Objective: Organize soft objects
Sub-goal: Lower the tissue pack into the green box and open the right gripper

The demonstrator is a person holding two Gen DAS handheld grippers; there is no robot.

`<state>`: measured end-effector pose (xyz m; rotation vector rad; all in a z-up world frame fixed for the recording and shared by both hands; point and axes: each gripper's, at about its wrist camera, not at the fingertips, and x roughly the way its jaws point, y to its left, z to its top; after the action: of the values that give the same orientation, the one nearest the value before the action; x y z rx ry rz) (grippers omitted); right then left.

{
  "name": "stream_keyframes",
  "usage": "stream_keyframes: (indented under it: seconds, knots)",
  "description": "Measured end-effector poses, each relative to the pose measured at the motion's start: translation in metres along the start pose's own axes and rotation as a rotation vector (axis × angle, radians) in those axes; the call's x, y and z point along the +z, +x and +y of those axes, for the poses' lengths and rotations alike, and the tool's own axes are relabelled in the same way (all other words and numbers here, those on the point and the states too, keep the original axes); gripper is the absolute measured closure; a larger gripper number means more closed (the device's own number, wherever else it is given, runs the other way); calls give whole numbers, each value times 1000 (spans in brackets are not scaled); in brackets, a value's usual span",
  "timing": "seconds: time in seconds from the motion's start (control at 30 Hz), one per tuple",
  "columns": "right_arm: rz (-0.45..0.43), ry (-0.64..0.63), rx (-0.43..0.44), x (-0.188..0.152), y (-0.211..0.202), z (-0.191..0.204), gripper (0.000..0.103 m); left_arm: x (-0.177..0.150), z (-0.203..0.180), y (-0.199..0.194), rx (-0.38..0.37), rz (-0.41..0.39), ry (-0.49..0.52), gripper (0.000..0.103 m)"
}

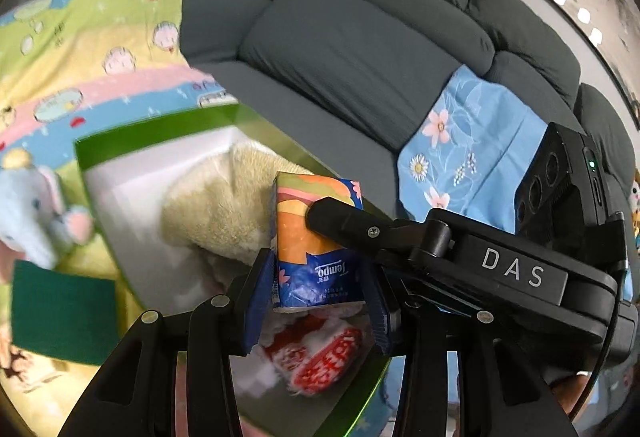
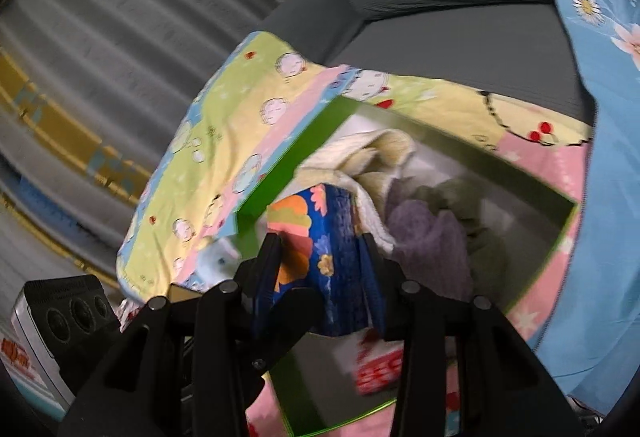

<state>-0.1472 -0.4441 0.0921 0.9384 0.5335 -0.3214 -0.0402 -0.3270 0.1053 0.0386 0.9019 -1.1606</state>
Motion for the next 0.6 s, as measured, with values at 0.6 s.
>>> stream_keyframes:
  seconds: [0.6]
  knots:
    - [-39, -27, -103, 4, 7, -2, 66, -2, 6, -5, 52, 14, -70, 59]
